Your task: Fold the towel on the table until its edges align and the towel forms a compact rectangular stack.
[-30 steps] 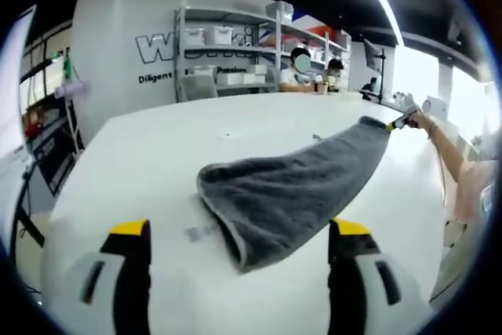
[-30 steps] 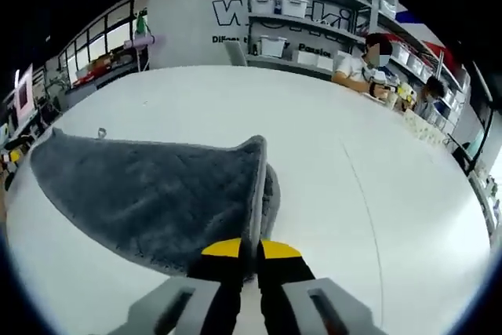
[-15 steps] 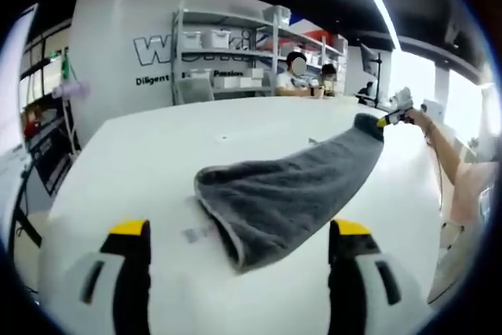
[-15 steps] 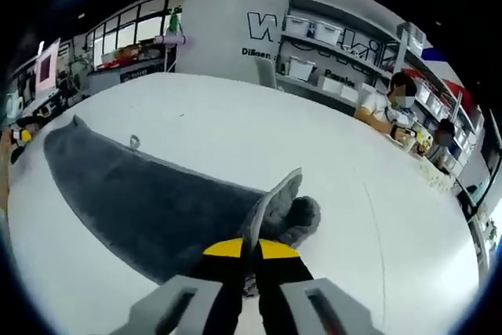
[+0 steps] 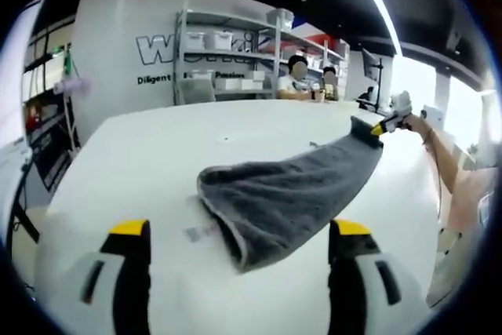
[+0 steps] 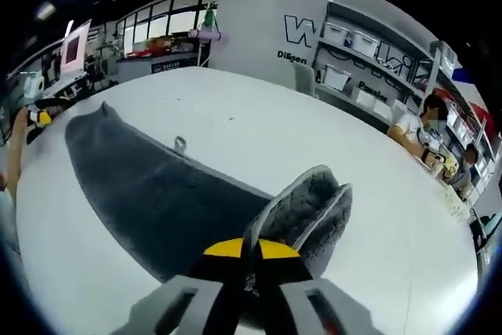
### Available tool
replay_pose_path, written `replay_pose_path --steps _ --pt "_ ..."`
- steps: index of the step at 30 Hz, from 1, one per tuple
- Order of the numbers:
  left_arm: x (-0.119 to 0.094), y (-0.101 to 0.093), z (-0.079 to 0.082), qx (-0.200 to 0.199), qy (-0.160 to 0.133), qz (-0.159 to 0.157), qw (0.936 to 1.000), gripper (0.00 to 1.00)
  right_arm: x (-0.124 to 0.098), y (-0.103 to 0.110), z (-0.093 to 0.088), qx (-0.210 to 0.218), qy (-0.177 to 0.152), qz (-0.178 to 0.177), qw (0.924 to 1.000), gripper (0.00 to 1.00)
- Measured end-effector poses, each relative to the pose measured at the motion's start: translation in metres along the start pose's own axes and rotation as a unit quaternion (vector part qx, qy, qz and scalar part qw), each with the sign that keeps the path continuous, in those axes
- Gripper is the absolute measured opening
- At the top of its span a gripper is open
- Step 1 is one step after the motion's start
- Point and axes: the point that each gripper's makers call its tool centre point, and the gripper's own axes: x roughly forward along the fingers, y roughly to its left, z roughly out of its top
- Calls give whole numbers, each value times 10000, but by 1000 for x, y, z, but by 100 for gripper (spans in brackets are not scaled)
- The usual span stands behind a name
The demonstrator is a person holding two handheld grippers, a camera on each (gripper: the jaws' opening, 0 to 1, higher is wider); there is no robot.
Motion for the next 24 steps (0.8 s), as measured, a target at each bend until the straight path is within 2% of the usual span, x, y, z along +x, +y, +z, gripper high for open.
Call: replay_pose_path --steps 5,11,14,20,24 --pt "0 -3 -1 35 11 3 10000 99 4 25 16 -265 -43 237 9994 4" --pt "-1 -4 0 32 -12 -10 10000 99 12 62 32 -450 -155 713 9963 4" --pt "-2 -4 -1 24 -30 4 10000 99 18 88 43 -500 -232 1051 9929 4" --pt "-3 -1 -1 12 -29 25 10000 99 34 115 59 -654 -268 1324 9887 4" --pt "-3 -3 -2 49 -1 32 10000 99 37 147 71 -628 -408 1756 9816 4"
